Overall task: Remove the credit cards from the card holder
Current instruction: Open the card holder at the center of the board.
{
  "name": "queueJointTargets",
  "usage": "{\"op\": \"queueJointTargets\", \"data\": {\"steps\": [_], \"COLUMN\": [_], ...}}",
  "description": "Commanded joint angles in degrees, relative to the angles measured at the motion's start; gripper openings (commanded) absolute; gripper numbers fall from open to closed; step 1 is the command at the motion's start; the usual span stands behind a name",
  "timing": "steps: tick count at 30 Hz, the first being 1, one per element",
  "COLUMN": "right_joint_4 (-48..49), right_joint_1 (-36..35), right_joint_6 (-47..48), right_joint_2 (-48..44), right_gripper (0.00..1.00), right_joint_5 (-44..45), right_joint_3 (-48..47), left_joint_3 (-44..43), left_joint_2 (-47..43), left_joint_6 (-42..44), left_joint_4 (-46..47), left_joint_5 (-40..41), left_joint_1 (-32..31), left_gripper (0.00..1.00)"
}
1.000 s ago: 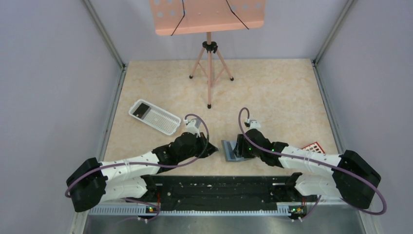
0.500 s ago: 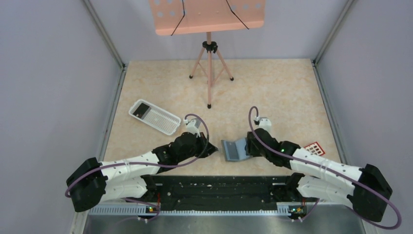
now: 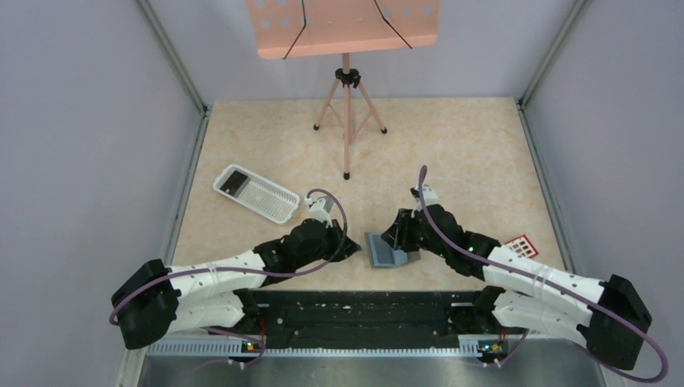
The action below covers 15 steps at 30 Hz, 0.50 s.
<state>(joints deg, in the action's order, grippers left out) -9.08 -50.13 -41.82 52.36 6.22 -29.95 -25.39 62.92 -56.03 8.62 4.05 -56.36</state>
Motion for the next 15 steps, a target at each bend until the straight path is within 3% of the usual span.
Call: {"op": "queueJointTargets", "data": {"steps": [1, 8, 15], "right_joint_4": [7.9, 11.2, 12.4], "right_joint_1": [-0.1, -0.1, -0.1], "right_joint_6": [-1.1, -1.3, -0.8], "right_joint_2": [4.8, 11.6, 14.7], "right_gripper": [0.36, 0.51, 0.56], "right_joint_5": [-3.4, -3.1, -2.9], "right_joint_3": [1.5, 3.0, 4.1], "left_joint_3": [-2.0, -1.9, -2.0], "left_joint_2": [-0.1, 0.0, -0.2], "left_joint_6": [0.0, 0.0, 0.3], "left_joint_4": [2.5, 2.7, 2.5], "left_joint_5": [0.1, 0.1, 0.1], "left_joint_1": [-0.2, -0.2, -0.1], "left_gripper": [0.0, 0.0, 0.0]}}
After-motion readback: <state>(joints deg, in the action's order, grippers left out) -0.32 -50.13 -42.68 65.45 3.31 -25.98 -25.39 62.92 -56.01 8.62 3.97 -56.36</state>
